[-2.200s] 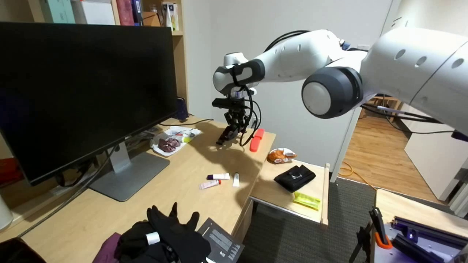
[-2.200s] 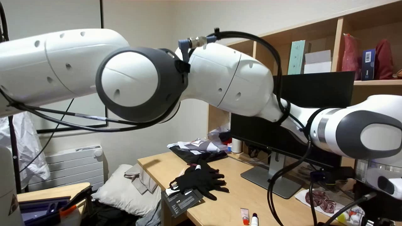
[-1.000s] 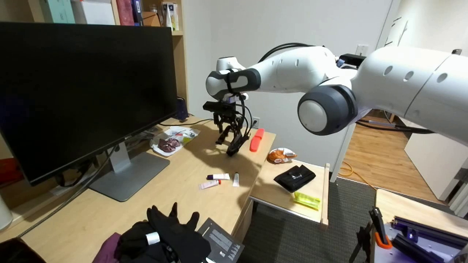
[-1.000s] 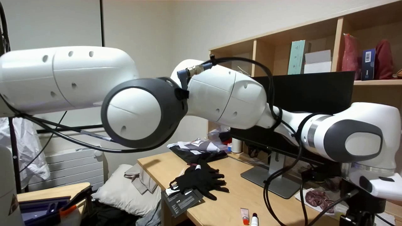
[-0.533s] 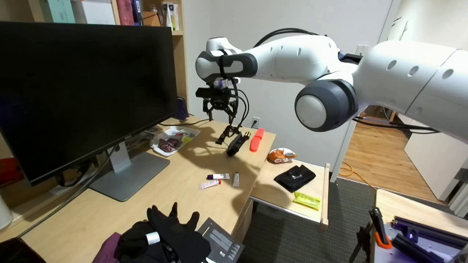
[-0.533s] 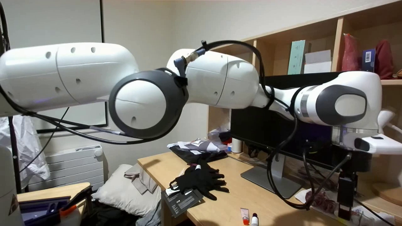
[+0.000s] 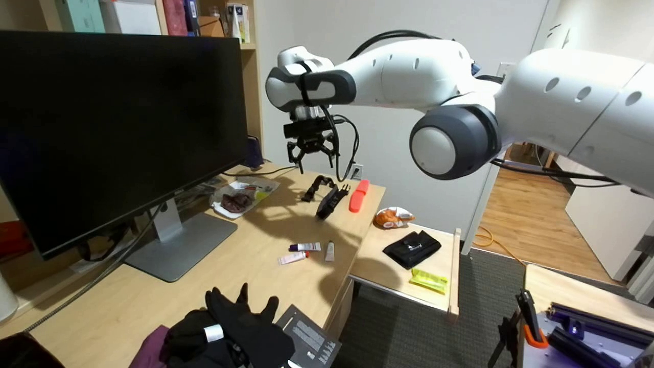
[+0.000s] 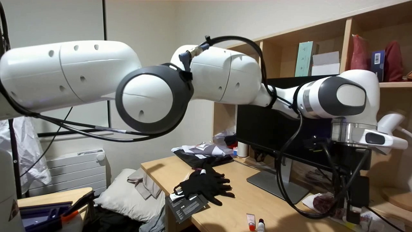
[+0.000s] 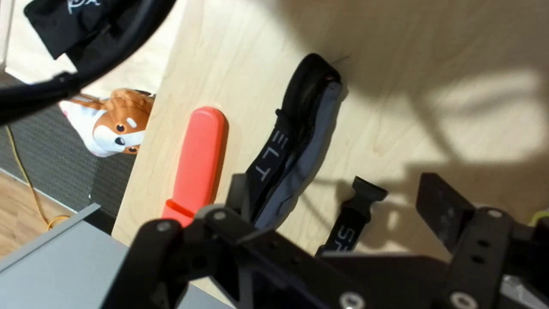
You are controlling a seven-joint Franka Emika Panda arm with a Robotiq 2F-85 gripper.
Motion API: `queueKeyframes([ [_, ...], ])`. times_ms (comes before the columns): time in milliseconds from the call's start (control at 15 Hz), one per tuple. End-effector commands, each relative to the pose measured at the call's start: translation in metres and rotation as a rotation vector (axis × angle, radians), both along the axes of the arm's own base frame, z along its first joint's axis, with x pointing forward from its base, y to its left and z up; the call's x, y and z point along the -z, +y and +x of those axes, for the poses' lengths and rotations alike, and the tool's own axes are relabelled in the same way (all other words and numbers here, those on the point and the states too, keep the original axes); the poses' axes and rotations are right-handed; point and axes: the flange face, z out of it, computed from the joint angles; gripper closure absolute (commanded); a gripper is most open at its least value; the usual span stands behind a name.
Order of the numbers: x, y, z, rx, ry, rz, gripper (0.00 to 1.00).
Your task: Move the black ribbon to the right
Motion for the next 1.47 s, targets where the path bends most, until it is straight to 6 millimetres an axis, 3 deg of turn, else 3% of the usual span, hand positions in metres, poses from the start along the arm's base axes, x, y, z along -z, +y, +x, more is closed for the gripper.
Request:
queueKeyframes([
  [0,0.005,-0.011,-0.01,-0.164,0.106,-0.035,0.0],
  [400,0.007,-0.017,-0.005,-0.16,0.064,-0.064,0.0],
  [533,0.006,-0.008,-0.006,-0.254,0.085,0.007,0.0],
  [800,0.033,0.022,-0.004,-0.422,0.126,0.126,0.0],
  [1267,0.101,0.077,-0.013,-0.728,0.307,0.249,0.0],
  [1400,0.11,0.092,-0.011,-0.83,0.338,0.266,0.0],
])
